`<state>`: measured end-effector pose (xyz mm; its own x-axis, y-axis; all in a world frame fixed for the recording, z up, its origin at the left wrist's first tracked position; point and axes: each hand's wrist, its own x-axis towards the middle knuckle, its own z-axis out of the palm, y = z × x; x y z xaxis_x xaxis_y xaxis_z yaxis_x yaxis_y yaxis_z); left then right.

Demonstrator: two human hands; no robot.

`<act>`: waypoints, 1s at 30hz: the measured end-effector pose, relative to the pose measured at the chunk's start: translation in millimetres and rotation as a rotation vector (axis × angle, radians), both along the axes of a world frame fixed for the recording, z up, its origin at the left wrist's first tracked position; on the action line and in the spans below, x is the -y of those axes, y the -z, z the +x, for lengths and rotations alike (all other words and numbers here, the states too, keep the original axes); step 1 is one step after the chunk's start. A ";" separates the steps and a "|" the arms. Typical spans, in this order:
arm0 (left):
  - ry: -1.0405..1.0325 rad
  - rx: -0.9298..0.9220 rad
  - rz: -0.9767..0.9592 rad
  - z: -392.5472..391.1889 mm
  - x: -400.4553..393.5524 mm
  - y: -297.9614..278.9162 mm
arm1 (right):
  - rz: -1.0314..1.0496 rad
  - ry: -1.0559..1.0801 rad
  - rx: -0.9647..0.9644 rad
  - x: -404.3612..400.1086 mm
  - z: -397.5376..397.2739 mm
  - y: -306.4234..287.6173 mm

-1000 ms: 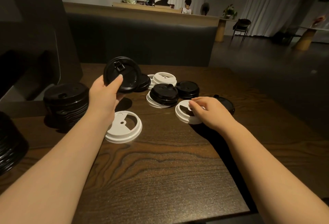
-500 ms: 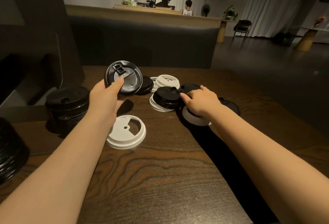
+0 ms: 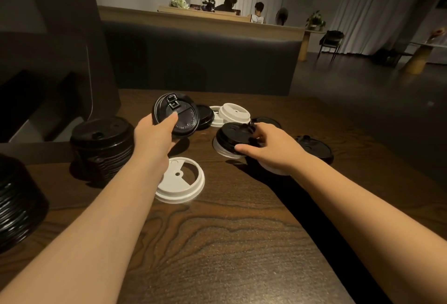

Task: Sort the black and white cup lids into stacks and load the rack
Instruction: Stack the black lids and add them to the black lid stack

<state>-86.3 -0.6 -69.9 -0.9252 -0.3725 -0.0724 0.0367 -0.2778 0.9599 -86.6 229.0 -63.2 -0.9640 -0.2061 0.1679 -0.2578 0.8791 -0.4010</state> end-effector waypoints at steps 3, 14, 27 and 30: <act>0.023 -0.003 -0.010 1.8 -3.0 0.1 | -0.034 0.063 0.001 7.1 -2.8 -9.5; 0.070 -0.015 -0.033 1.6 -4.1 -1.0 | -0.491 0.043 0.074 11.4 5.7 -12.2; 0.041 -0.024 -0.020 2.8 -1.1 -0.8 | 0.061 -0.254 0.339 2.3 49.3 -10.4; 0.030 -0.027 -0.017 3.1 0.4 -1.2 | 0.093 -0.246 0.403 -1.5 49.2 -9.8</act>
